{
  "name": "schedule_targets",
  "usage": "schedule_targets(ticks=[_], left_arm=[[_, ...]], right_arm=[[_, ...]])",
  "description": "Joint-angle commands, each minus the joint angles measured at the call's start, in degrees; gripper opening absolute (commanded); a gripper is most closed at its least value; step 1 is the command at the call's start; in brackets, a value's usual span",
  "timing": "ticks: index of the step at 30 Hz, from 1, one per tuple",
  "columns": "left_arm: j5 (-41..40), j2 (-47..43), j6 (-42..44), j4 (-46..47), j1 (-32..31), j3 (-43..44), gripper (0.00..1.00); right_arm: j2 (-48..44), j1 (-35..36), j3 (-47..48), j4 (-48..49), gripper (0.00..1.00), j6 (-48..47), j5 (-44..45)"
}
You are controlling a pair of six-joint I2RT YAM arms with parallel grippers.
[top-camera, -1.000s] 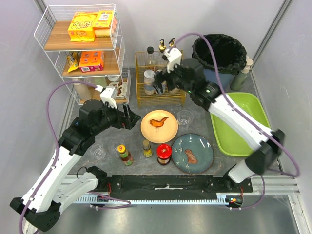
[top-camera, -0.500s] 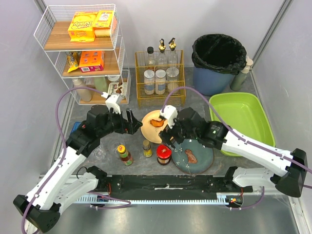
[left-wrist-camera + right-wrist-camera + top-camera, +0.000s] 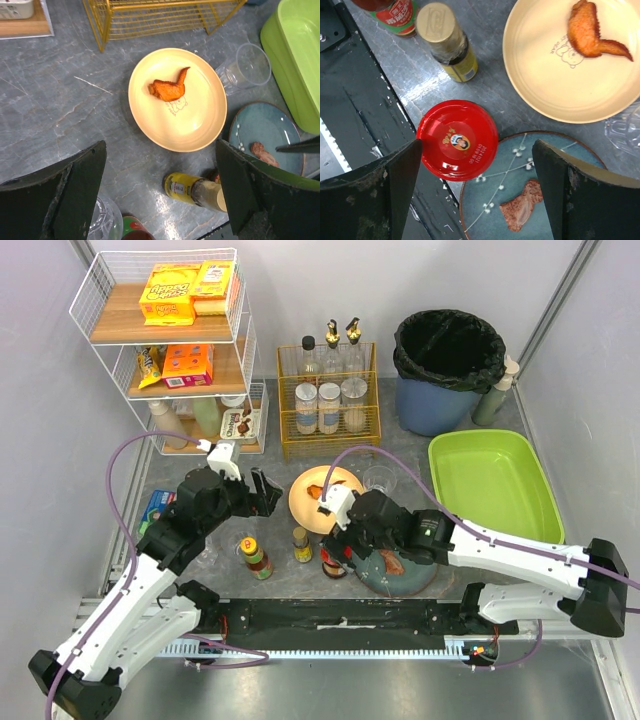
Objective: Clear the kitchen counter
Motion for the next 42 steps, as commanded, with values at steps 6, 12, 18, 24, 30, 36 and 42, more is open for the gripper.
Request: schedule_targets(ticks=[6, 12, 18, 24, 30, 36, 42], left_arm=[[-5.63, -1.11, 1.28, 1.32, 0.08, 0.32, 0.95], [-6.07, -1.82, 1.27, 0.27, 0.08, 0.23, 0.95], [-6.69, -2.26, 1.54, -0.7, 0.16, 0.23, 0.94], [-6.96, -2.17, 1.63, -0.87, 0.16, 0.32, 0.94], [-7.48, -2.17, 1.54, -1.31, 0.16, 0.32, 0.94], [-8.18, -1.99, 1.45, -1.67, 0.16, 0.32, 0.93], [-9.33, -1.82, 1.19, -2.46, 0.08, 0.76, 0.93]], right_arm=[[0.94, 2.92, -2.22, 5.21, 0.98, 2.44, -0.04], [4.36, 3.27, -2.57, 6.26, 0.98, 3.06, 0.66], [7.97, 3.45, -1.6, 6.88, 0.91, 3.93, 2.24], [7.1, 3.63, 0.24, 5.21, 0.59, 4.99, 2.95], [4.46, 3.63, 3.57, 1.97, 0.29, 4.99, 2.95], [2.17, 3.63, 12.35, -4.79, 0.2, 5.43, 5.93], [1.9, 3.63, 22.2, -11.13, 0.16, 4.82, 10.05]])
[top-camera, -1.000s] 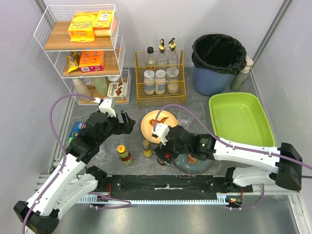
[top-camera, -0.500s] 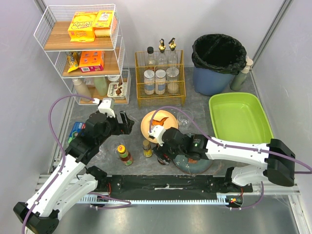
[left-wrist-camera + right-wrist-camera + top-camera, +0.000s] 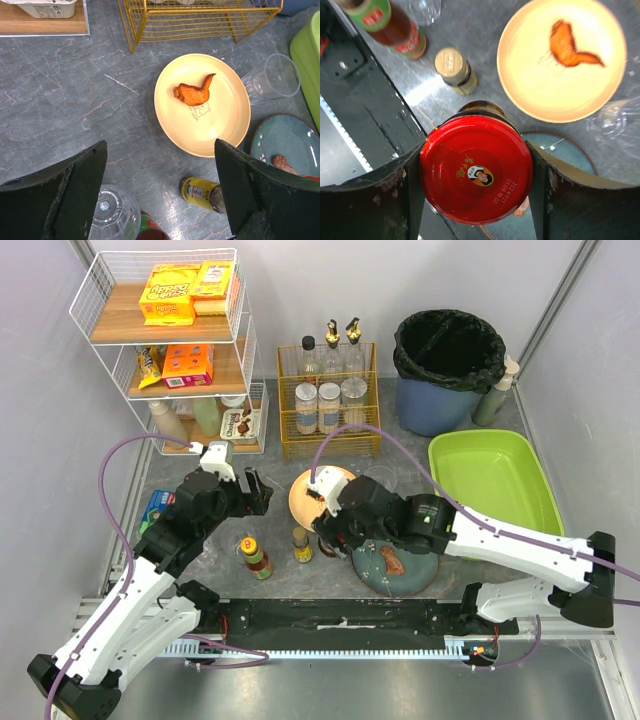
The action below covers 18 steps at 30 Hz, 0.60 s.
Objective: Clear the kitchen counter
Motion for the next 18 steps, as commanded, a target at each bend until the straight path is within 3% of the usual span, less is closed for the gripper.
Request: schedule_targets(ticks=[1, 9, 18], left_arm=[[-2.01, -0.13, 1.17, -0.77, 0.16, 0.85, 0.93], [-5.87, -1.36, 1.25, -1.74, 0.08, 1.55, 0.92], [-6.67, -3.03, 0.73, -2.27, 0.16, 1.38, 0.92]], right_arm=[[-2.97, 0.2, 10.54, -1.34, 0.14, 0.62, 6.86], [3.44, -2.52, 23.02, -3.99, 0.09, -0.25, 20.85], [16.88, -20.8, 36.2, 2.34, 0.08, -4.47, 11.19]])
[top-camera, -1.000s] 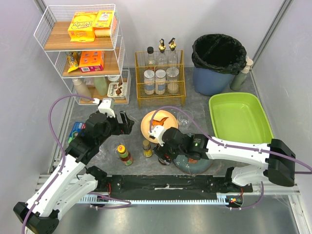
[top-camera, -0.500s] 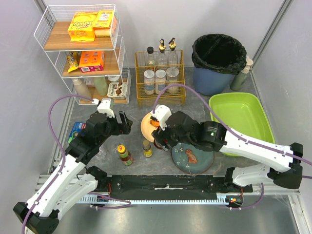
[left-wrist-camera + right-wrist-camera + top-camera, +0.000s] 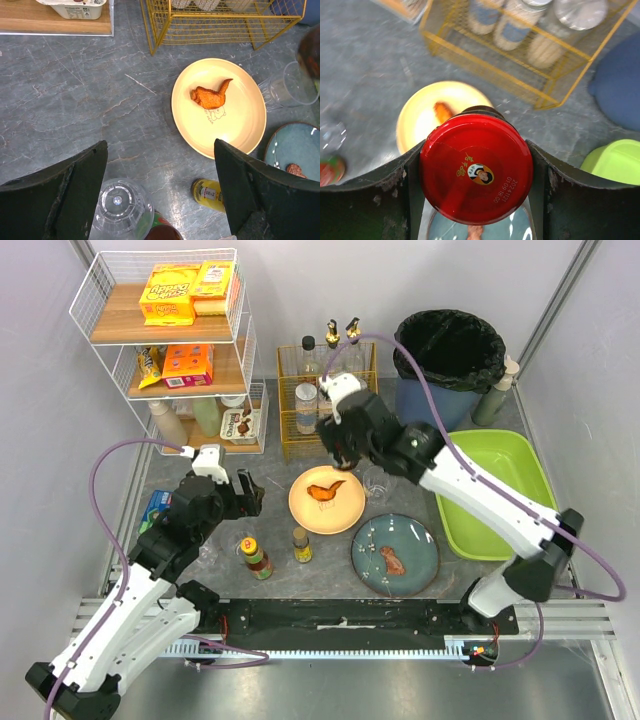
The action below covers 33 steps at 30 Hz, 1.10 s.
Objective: Clear the kitchen counter
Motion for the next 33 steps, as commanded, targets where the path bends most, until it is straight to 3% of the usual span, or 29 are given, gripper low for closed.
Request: schedule_targets(ticks=[1, 12, 24, 33], left_arm=[[-1.86, -0.65, 0.73, 0.62, 0.16, 1.37, 0.92], [-1.94, 0.58, 0.99, 0.62, -0.01, 1.81, 0.92], [-3.0, 0.75, 0.73, 0.62, 0.08, 1.46, 0.92], [-3.17, 2.95, 0.99, 0.62, 0.16, 1.99, 0.92]], right_arm=[[5.24, -7.01, 9.61, 9.31, 0.08, -3.82, -1.92], [18.0, -14.32, 17.71, 14.5, 0.08, -5.67, -2.8], [19.58, -19.77, 10.42, 25.39, 0.08, -3.47, -6.49], [20.64, -21.53, 6.55, 26.19, 0.08, -2.51, -7.65]])
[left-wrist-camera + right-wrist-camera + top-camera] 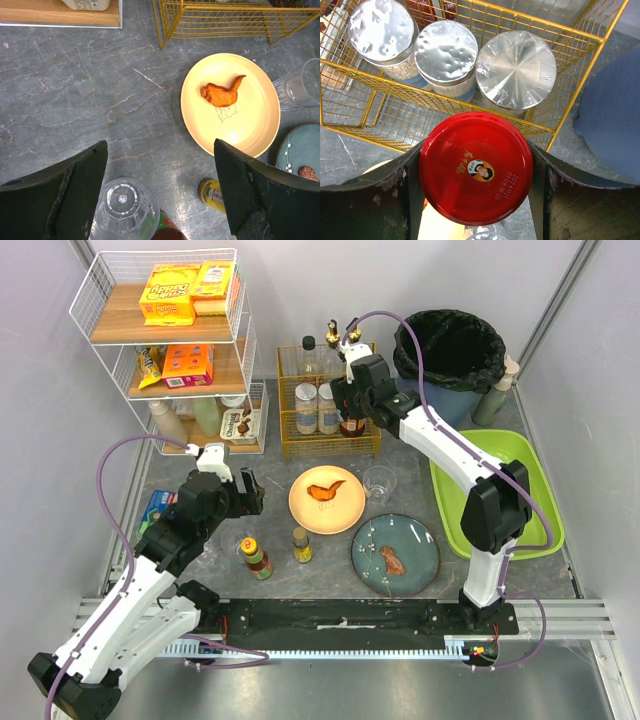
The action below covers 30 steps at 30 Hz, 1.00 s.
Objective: Clear the kitchen counter
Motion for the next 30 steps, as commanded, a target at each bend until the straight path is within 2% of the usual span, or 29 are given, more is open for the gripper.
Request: schedule_targets(ticks=[1, 23, 30], left_arm=[[-1.38, 0.79, 1.08, 0.79, 0.08, 1.97, 0.92], [-0.85, 0.61, 0.99, 0.7, 0.16, 1.97, 0.92], [-1.03, 0.61, 0.99, 0.61, 0.08, 1.88, 0.92]], right_arm=[[-0.87, -0.94, -0.77, 9.01, 0.08, 0.58, 0.93], [0.54, -1.99, -5.96, 8.57, 0.09, 2.07, 11.82], [-3.85, -1.91, -8.68, 9.8, 0.12, 1.98, 11.3]])
